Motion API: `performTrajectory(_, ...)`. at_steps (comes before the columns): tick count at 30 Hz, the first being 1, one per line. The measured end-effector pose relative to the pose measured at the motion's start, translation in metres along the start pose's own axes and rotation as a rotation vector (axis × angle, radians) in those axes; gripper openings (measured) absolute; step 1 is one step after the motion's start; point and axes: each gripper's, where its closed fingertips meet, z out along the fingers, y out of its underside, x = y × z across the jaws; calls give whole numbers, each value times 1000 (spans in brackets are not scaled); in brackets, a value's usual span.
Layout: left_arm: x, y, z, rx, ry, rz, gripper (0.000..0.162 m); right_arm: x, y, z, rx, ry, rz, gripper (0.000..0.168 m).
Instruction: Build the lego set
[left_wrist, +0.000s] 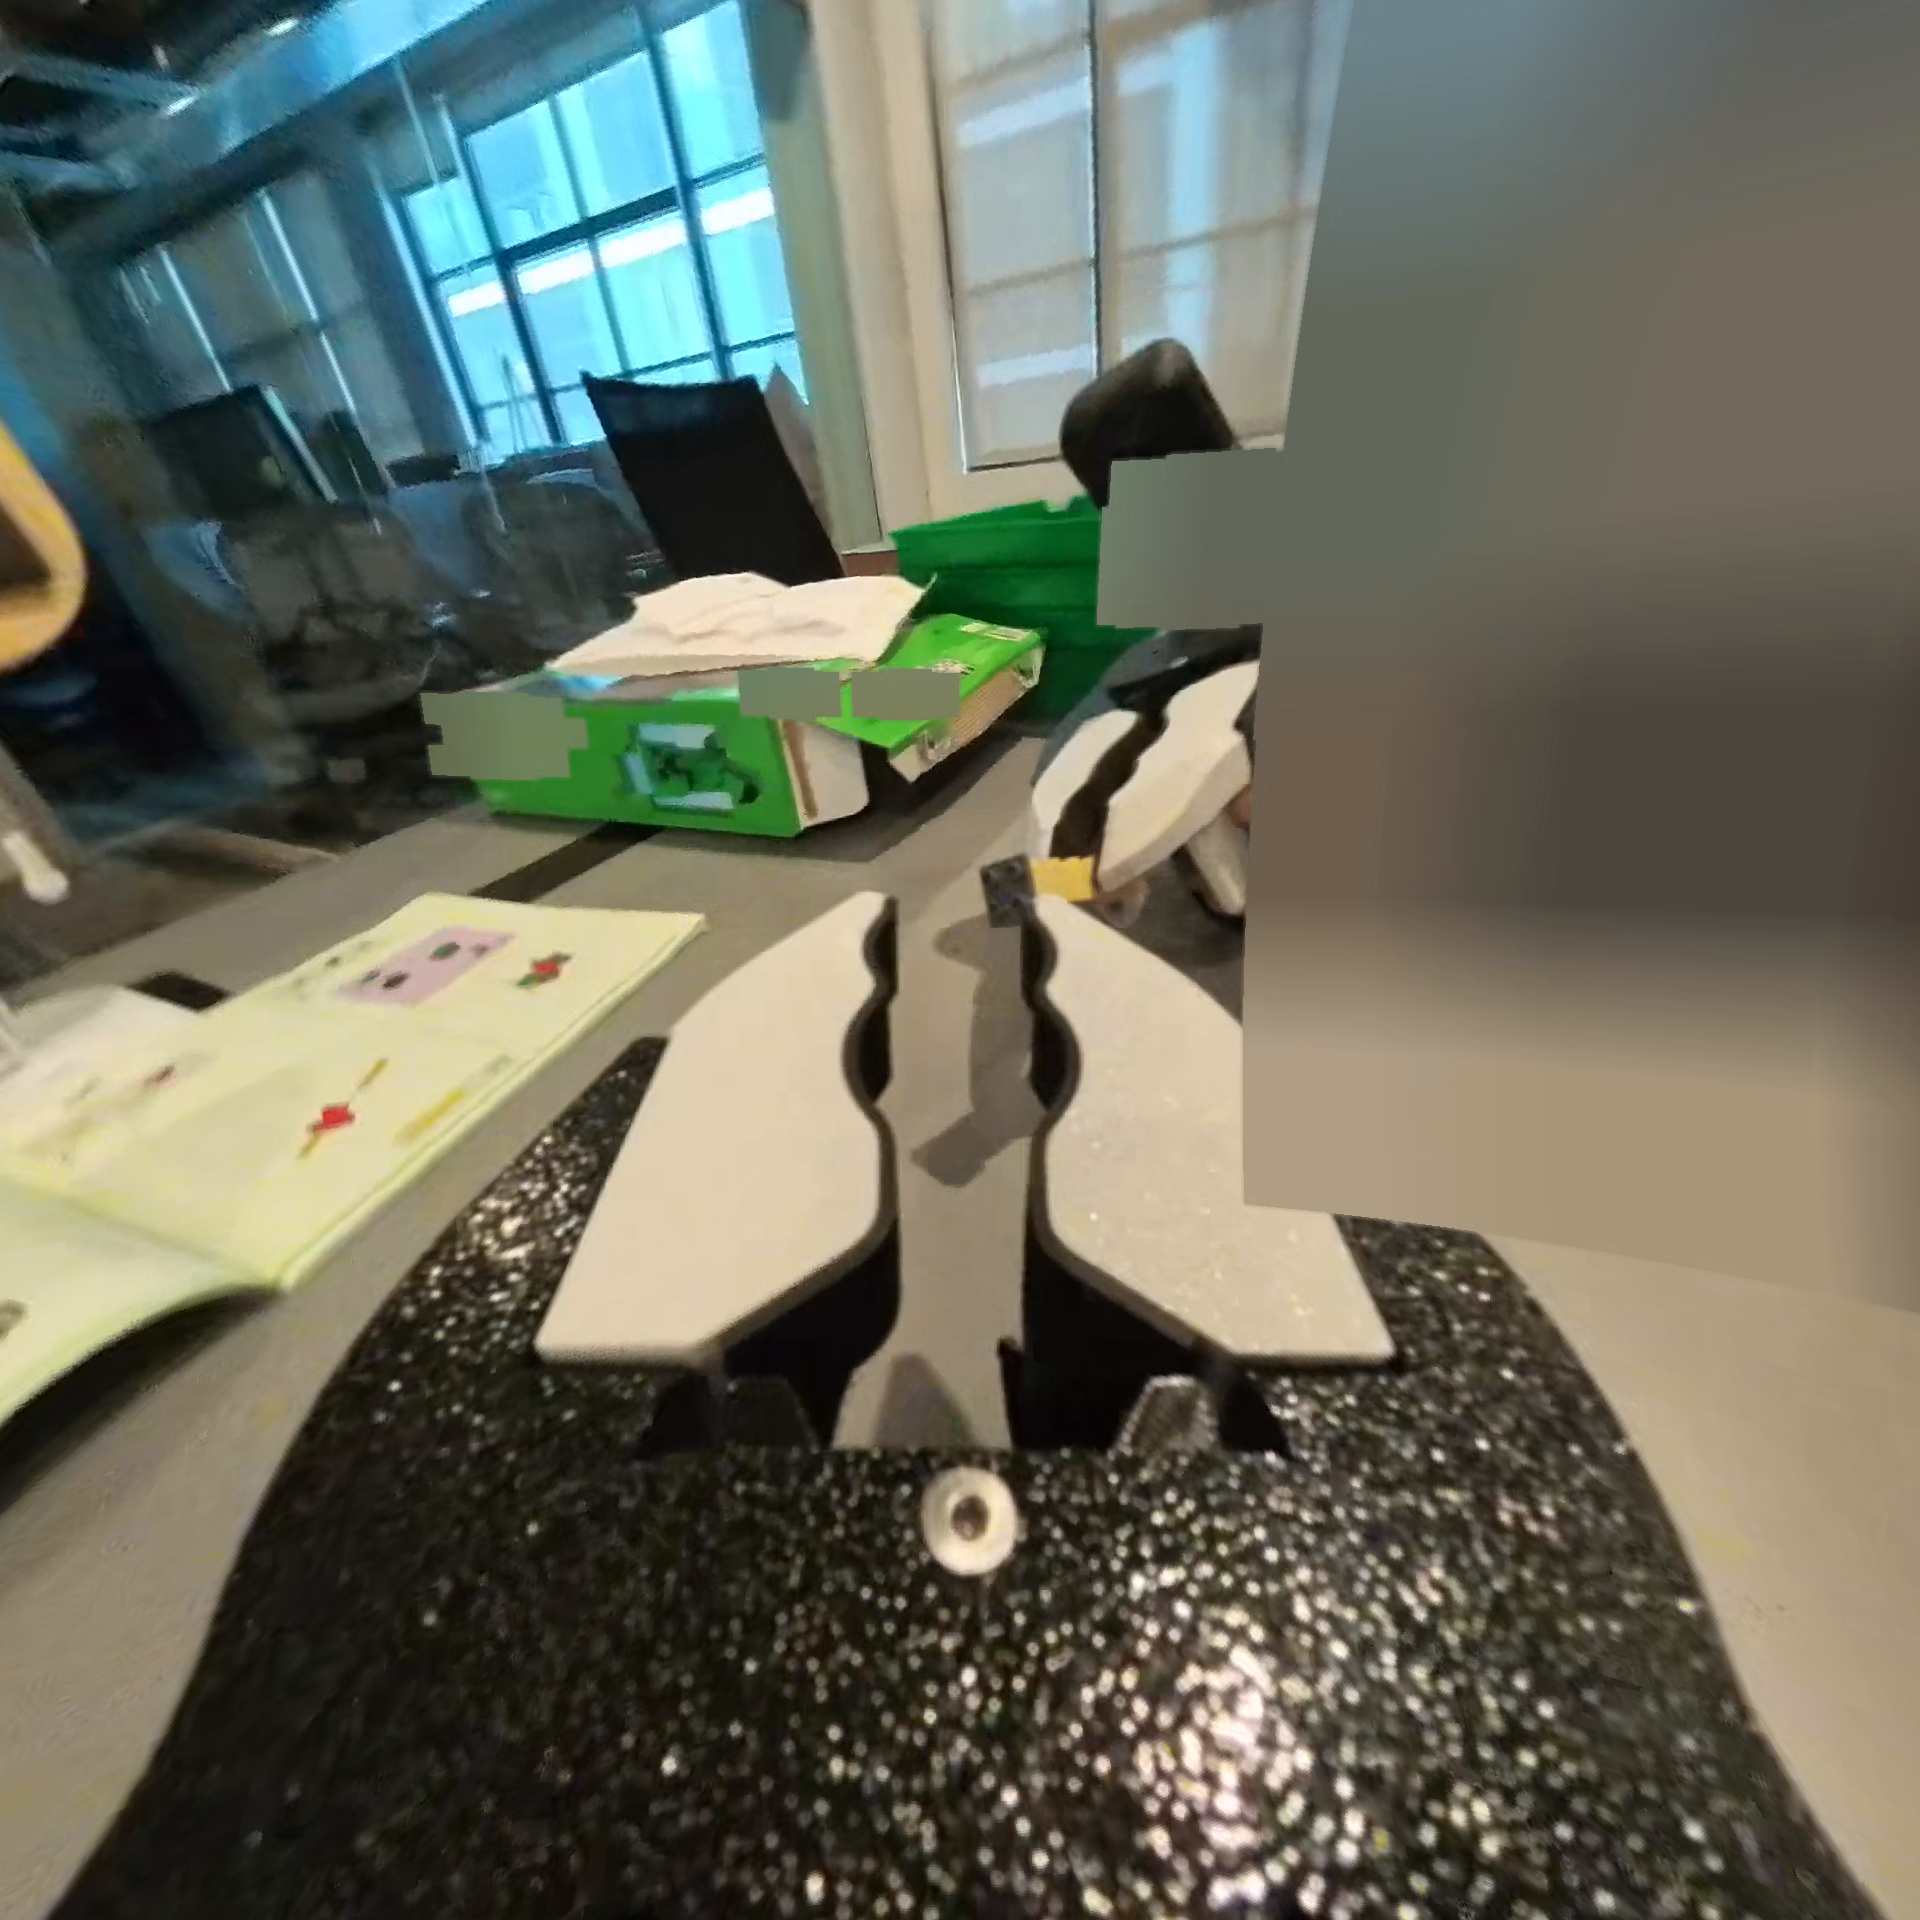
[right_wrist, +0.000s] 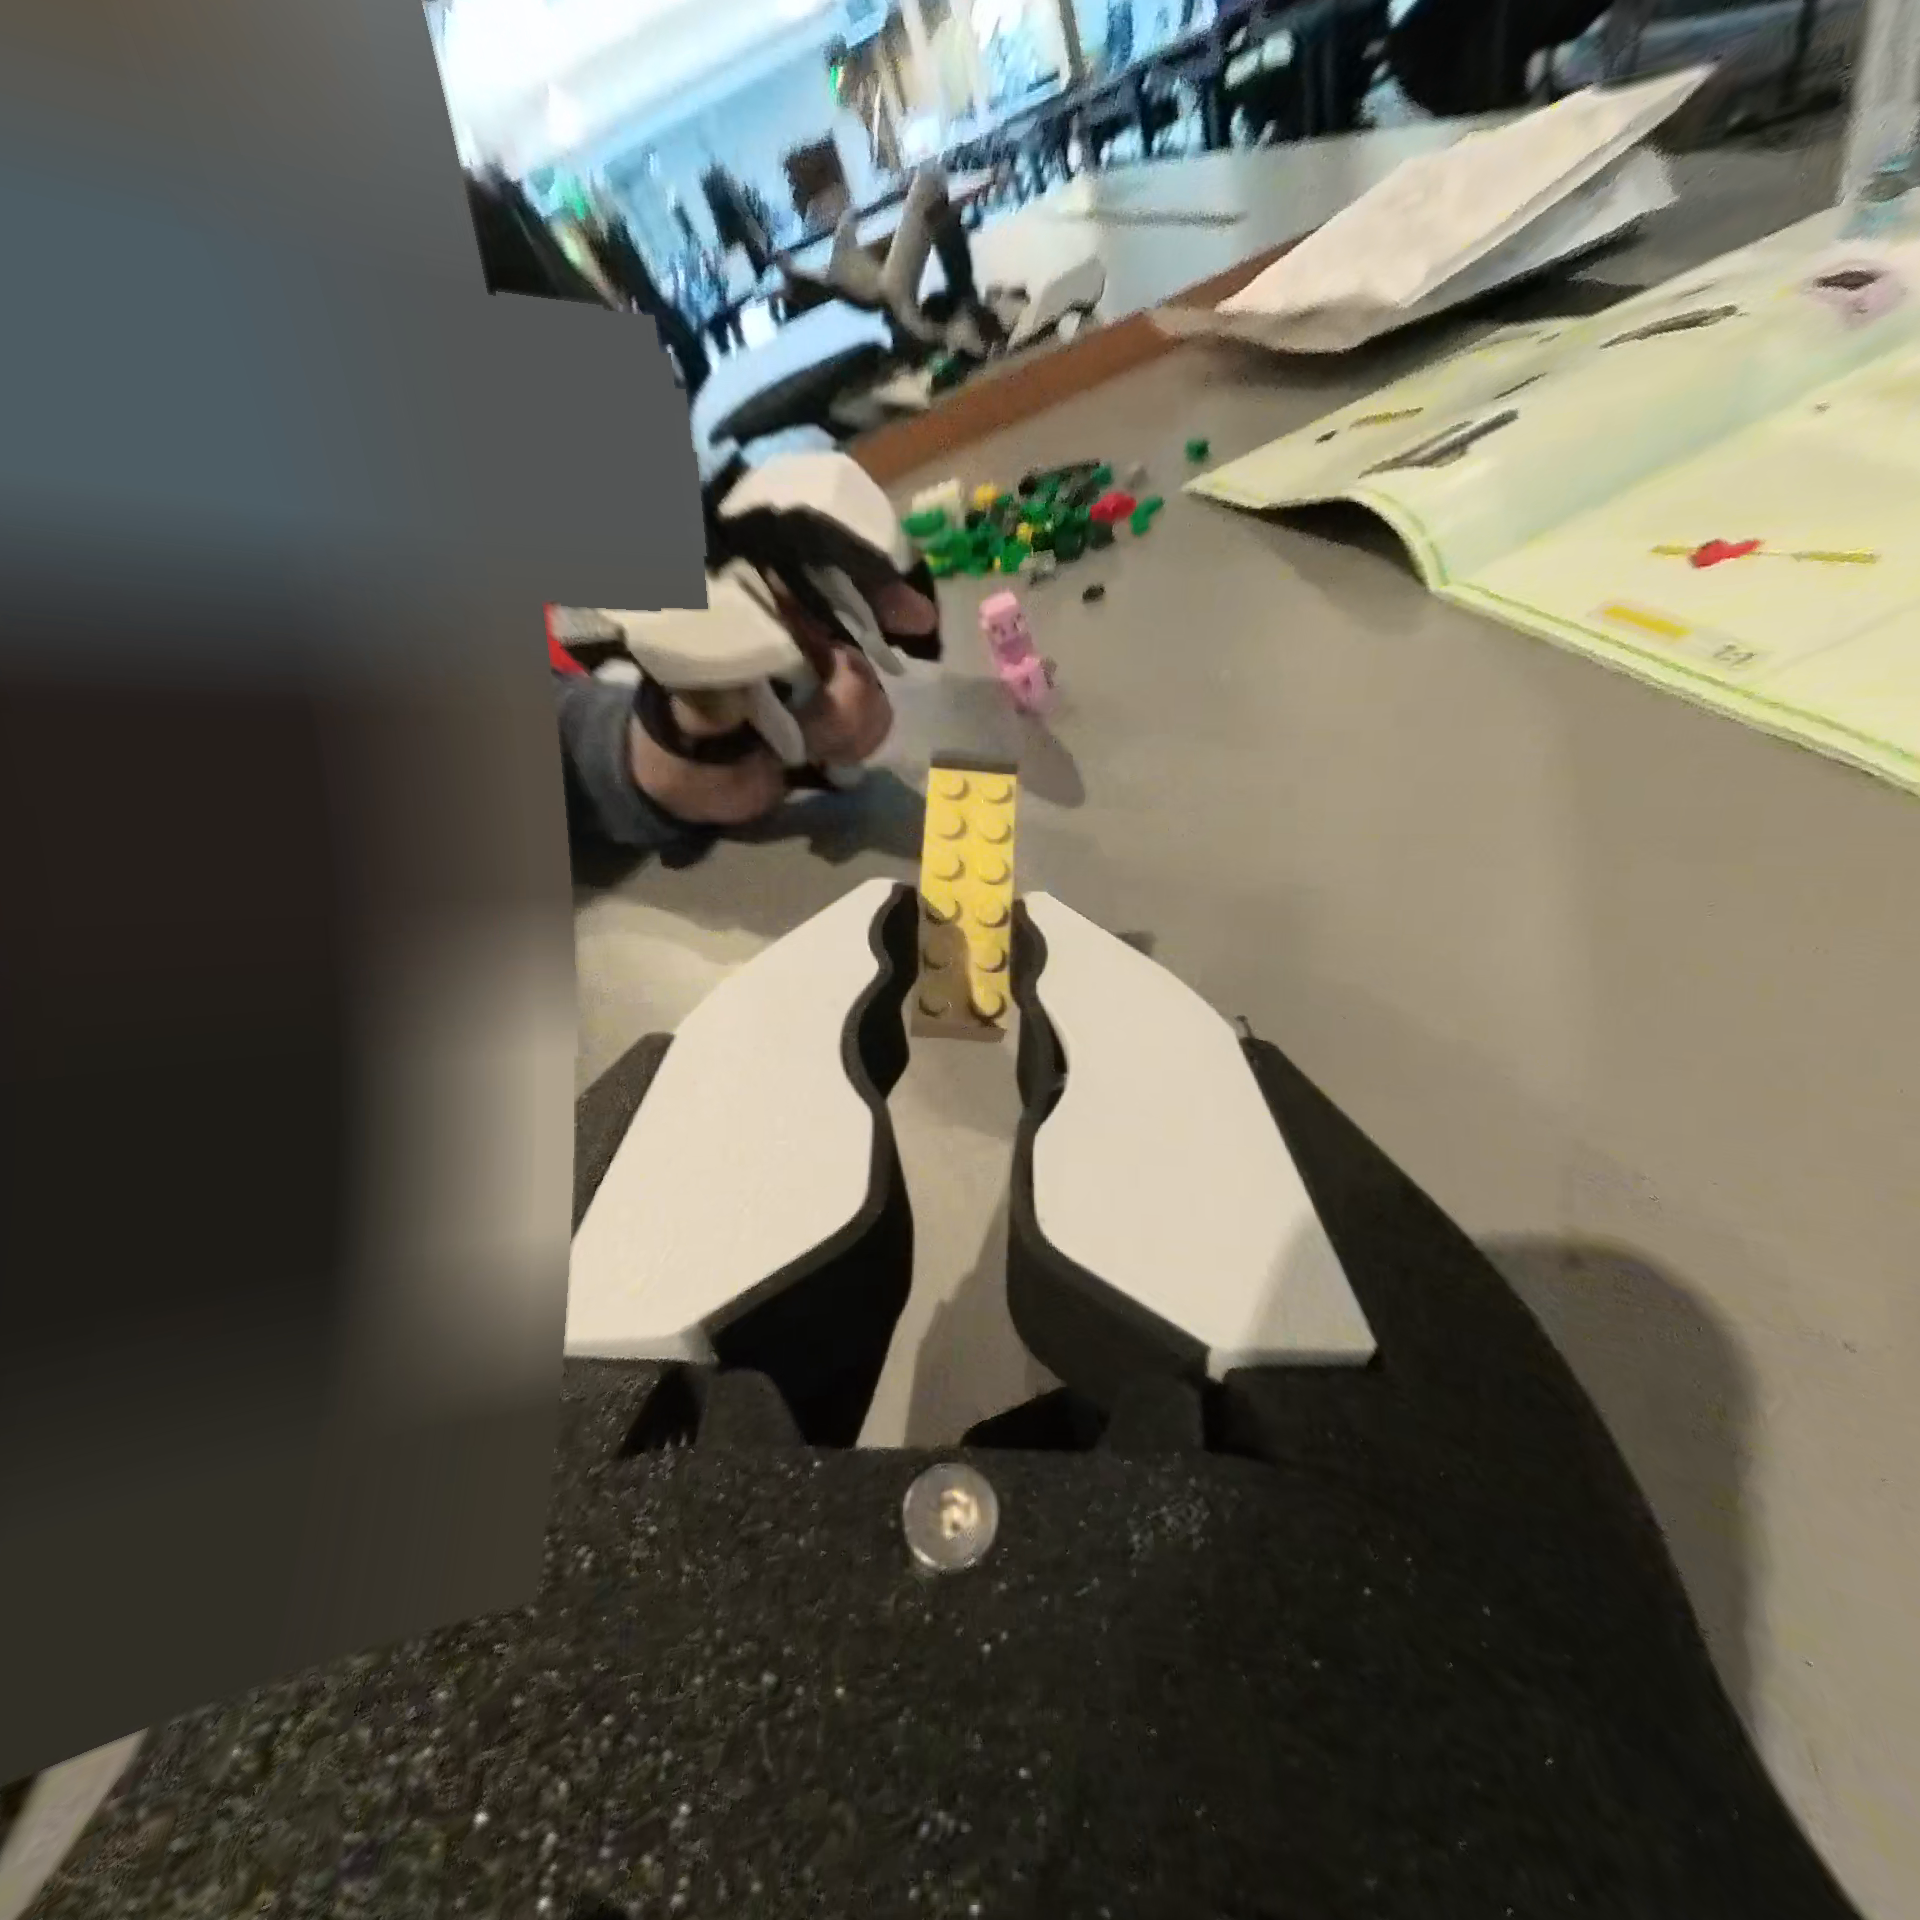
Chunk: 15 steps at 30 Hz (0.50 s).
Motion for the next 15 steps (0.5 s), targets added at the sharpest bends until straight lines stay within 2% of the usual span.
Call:
performTrajectory(3,1,5,-14,-17,14,-77,7,9,-2,15,-53,-31,-50,16)
performTrajectory(5,-2,8,-18,-43,3,-49,0,18,-5,25,-79,-52,-71,16)
performTrajectory(11,-17,9,-31,-105,-44,115,0,39,-15,62,-163,-125,-157,16)
performTrajectory(15,-25,15,-40,-162,-46,154,0,49,-12,82,-245,-152,-226,16)
